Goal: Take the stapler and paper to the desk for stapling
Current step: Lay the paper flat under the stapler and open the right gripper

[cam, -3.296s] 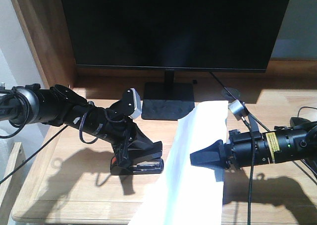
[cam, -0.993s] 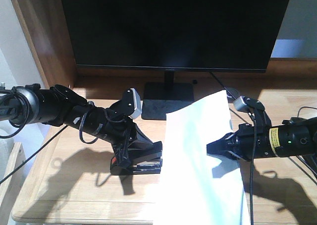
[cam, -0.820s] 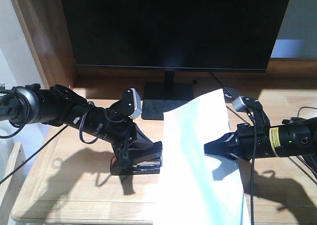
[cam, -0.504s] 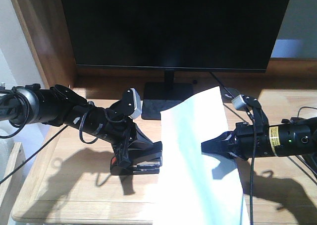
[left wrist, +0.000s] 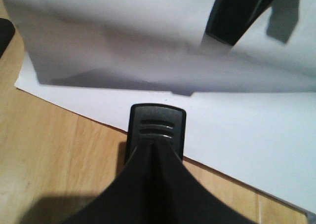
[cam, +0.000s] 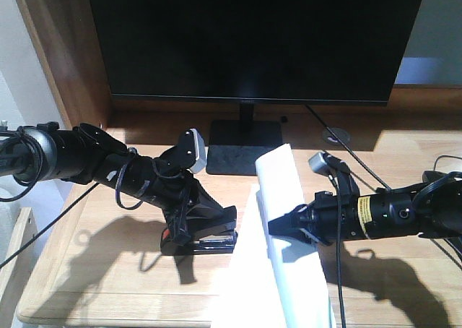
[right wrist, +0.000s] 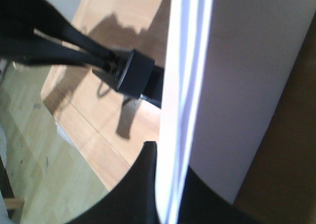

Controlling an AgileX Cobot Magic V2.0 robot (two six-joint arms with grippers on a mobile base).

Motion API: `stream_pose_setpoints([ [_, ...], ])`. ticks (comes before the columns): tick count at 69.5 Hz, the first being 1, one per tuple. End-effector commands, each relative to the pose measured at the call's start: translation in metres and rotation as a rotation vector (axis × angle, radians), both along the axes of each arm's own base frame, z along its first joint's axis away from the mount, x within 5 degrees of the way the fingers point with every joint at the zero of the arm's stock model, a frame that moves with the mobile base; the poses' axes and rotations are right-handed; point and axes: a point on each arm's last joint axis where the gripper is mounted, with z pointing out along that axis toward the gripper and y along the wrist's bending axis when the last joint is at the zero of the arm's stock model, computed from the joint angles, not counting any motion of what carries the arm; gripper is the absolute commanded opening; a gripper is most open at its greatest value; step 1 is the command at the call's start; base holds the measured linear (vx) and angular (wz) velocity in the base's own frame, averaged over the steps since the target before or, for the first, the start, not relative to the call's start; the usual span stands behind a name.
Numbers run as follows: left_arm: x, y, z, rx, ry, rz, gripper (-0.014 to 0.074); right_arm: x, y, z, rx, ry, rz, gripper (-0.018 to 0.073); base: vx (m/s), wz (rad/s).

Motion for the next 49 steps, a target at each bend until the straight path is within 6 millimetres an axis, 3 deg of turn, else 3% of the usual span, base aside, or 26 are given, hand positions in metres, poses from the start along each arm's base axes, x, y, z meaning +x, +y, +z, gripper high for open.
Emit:
stream_pose_setpoints([
  [1, 0.0, -0.005, 0.03, -0.076, -0.037, 0.006, -0.0006, 0.006, 0.0, 0.018, 0.066, -0.05, -0.038, -0.0006, 0.0, 0.0],
  [14, 0.0, -0.005, 0.03, -0.076, -0.037, 0.006, -0.0006, 0.005, 0.0, 0.026, 0.071, -0.073, -0.035, -0.0006, 0.0, 0.0],
  [37, 0.0, -0.005, 0.03, -0.076, -0.037, 0.006, -0.0006, -0.004, -0.001, 0.069, 0.071, -0.254, -0.005, -0.0006, 0.0, 0.0],
  [49, 0.0, -0.005, 0.03, -0.076, -0.037, 0.006, -0.0006, -0.006, 0.0, 0.072, 0.073, -0.266, 0.007, -0.0006, 0.0, 0.0],
])
